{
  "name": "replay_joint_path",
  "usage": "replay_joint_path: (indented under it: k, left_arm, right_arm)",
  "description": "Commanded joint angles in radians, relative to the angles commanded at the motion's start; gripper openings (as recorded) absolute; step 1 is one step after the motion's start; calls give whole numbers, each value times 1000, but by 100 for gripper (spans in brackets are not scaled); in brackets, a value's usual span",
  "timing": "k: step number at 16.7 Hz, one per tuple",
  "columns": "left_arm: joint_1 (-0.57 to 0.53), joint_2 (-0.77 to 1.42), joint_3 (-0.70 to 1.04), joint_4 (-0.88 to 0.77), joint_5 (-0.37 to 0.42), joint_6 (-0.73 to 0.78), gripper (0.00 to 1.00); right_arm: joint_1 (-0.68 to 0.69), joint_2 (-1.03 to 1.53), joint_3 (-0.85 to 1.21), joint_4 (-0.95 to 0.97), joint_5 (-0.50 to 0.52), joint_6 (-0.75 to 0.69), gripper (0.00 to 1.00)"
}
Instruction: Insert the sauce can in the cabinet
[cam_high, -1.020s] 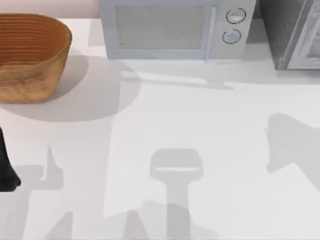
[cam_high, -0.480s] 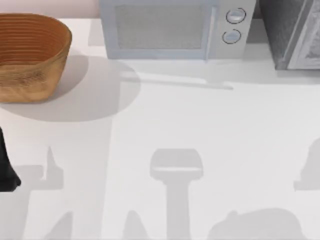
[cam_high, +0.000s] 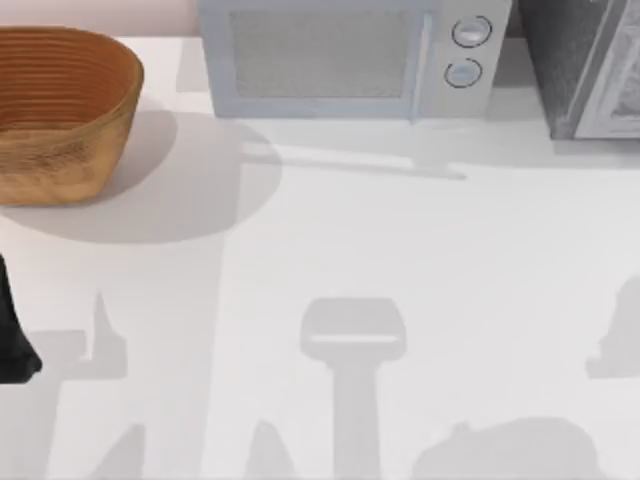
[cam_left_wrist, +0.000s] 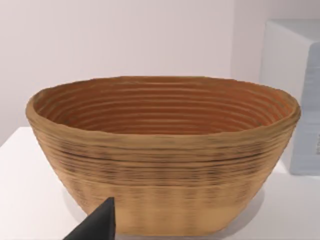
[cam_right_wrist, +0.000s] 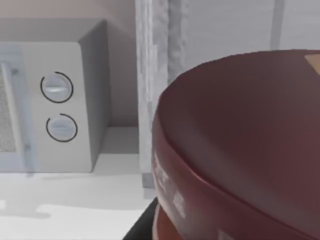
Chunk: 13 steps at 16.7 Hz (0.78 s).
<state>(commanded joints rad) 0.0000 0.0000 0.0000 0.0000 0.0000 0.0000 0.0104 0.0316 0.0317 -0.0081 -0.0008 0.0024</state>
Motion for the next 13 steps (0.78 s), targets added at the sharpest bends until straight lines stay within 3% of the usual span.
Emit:
replay_joint_path:
  k: [5, 13]
  left_arm:
    - [0, 0, 0, 0, 0, 0, 100]
    - [0, 0, 0, 0, 0, 0, 100]
  right_arm:
    - [33, 214, 261, -82, 29, 9, 0]
    - [98, 753, 1033, -292, 119, 24, 0]
